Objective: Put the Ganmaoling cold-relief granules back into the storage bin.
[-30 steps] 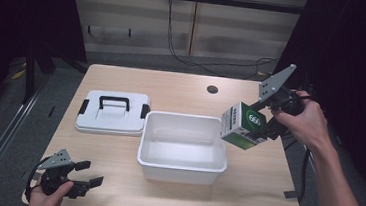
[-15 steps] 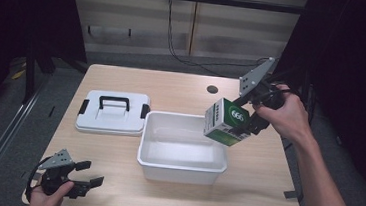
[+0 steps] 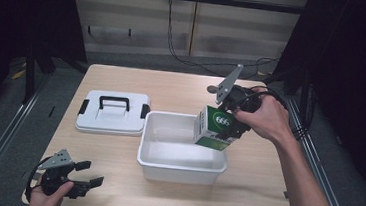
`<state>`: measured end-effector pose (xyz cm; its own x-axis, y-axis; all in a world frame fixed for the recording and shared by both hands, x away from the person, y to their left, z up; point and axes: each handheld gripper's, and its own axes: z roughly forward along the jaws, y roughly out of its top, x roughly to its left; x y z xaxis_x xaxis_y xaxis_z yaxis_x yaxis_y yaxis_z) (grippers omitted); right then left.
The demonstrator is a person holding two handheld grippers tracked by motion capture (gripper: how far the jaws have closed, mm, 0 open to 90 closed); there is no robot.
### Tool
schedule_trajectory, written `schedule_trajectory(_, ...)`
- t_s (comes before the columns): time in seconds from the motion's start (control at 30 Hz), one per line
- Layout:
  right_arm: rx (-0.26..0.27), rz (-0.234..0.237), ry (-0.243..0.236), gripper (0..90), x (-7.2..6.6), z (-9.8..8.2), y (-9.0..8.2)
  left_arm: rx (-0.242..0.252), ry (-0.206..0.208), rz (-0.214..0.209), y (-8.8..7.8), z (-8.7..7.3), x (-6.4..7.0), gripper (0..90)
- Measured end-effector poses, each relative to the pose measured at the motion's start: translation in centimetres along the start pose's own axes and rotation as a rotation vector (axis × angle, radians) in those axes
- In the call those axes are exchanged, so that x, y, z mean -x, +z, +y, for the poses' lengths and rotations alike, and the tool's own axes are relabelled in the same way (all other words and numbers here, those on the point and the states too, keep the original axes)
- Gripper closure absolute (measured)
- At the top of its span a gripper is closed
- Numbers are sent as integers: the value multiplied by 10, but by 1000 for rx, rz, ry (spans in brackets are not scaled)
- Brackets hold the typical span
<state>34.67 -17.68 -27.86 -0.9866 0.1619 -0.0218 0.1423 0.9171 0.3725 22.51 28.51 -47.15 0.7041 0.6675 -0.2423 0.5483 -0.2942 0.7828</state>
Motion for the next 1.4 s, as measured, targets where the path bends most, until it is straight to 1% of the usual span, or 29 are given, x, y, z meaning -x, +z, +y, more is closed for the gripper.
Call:
schedule_trajectory(0.03, 6, 1, -8, 154, 1, 0, 2, 0, 1, -1, 0, 0, 0, 202)
schedule_trajectory(0.13, -17, -7, -5, 152, 1, 3, 7, 2, -3, 0, 0, 0, 0, 202)
schedule_trajectory(0.23, -41, 4, -1, 152, 3, 5, 15, 3, -2, 1, 0, 0, 0, 202)
schedule_trajectory(0.4, -58, 14, -6, 147, 4, 9, 27, 1, -3, 2, 0, 0, 0, 202)
schedule_trajectory(0.57, -109, 19, -8, 149, 5, 11, 39, -1, -3, 4, 0, 0, -1, 202)
schedule_trajectory(0.6, -119, 31, -3, 150, 6, 11, 41, 0, -4, 4, 0, 0, 0, 202)
schedule_trajectory(0.63, -117, 35, -4, 151, 7, 12, 43, -2, -3, 4, 0, 0, -1, 202)
schedule_trajectory(0.67, -134, 44, 0, 151, 7, 12, 44, -3, -4, 4, 0, 0, -1, 202)
schedule_trajectory(0.8, -153, 51, -1, 151, 8, 15, 55, -5, -6, 3, 0, 0, -1, 202)
schedule_trajectory(0.83, -153, 51, -1, 151, 8, 15, 55, -5, -6, 3, 0, 0, -1, 202)
schedule_trajectory(0.87, -172, 57, -1, 152, 8, 15, 60, -5, -6, 3, 0, 0, -1, 202)
schedule_trajectory(0.9, -172, 55, -6, 151, 9, 16, 62, -5, -7, 4, 0, 0, -1, 202)
schedule_trajectory(0.97, -197, 47, -1, 151, 8, 16, 67, -6, -7, 5, 0, 0, -1, 202)
schedule_trajectory(1.0, -204, 42, -6, 151, 9, 16, 70, -6, -6, 4, 0, 0, -1, 202)
schedule_trajectory(1.03, -219, 47, -2, 151, 8, 16, 73, -5, -7, 4, 0, 0, -1, 202)
schedule_trajectory(1.1, -229, 47, -1, 151, 8, 16, 79, -6, -7, 4, 0, 0, -1, 202)
schedule_trajectory(1.13, -238, 44, -12, 151, 9, 17, 81, -6, -8, 2, 0, 0, -1, 202)
schedule_trajectory(1.17, -243, 38, -9, 151, 8, 17, 83, -5, -9, 2, 0, 0, -1, 202)
schedule_trajectory(1.2, -249, 42, -22, 151, 8, 17, 85, -6, -9, 2, 0, 0, -1, 202)
schedule_trajectory(1.27, -268, 35, -14, 150, 7, 18, 89, -6, -9, 1, 0, 0, -1, 202)
schedule_trajectory(1.3, -263, 37, -26, 150, 8, 18, 91, -6, -8, 2, 0, 0, -1, 202)
schedule_trajectory(1.37, -264, 29, -14, 149, 8, 19, 93, -5, -9, -1, 0, 0, -1, 202)
schedule_trajectory(1.4, -263, 30, -17, 149, 9, 19, 95, -2, -10, 0, 0, 0, -1, 202)
